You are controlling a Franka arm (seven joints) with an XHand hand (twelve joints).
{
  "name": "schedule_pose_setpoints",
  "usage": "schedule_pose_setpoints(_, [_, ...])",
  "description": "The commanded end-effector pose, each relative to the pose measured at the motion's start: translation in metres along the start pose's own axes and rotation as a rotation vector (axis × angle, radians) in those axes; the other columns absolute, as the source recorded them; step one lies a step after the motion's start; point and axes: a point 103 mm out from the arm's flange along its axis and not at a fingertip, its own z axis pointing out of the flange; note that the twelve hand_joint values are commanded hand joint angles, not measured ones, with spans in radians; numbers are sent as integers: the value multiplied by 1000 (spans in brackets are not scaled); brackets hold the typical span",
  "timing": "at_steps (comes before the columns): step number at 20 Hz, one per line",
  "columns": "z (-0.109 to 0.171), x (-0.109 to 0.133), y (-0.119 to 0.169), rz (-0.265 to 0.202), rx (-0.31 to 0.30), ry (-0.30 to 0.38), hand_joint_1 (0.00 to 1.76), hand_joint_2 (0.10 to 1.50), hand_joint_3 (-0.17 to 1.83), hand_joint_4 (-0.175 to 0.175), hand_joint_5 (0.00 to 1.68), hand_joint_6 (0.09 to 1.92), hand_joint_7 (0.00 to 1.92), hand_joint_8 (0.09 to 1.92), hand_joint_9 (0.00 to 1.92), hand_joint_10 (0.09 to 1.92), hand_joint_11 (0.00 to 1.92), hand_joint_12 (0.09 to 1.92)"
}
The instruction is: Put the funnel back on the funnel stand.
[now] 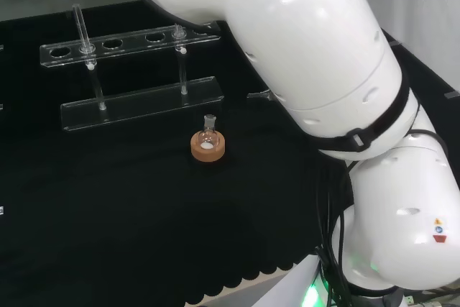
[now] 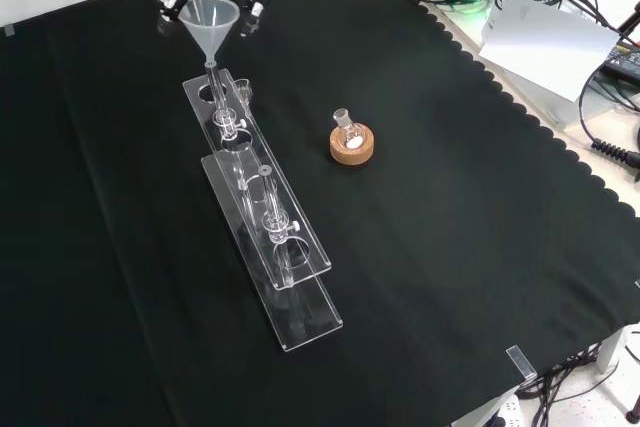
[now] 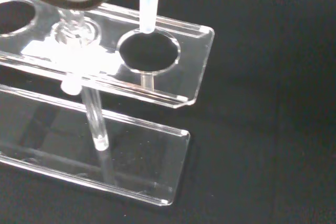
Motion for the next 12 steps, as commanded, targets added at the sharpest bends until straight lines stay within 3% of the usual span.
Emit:
schedule_pose_setpoints(1, [11,3,14,-15,24,0,874,703,627,-17,846,628,665,648,1121,349,857,1176])
schedule_pose_setpoints(12, [22,2,14,-12,51,-3,874,703,627,-17,846,631,662,651,1120,349,855,1177])
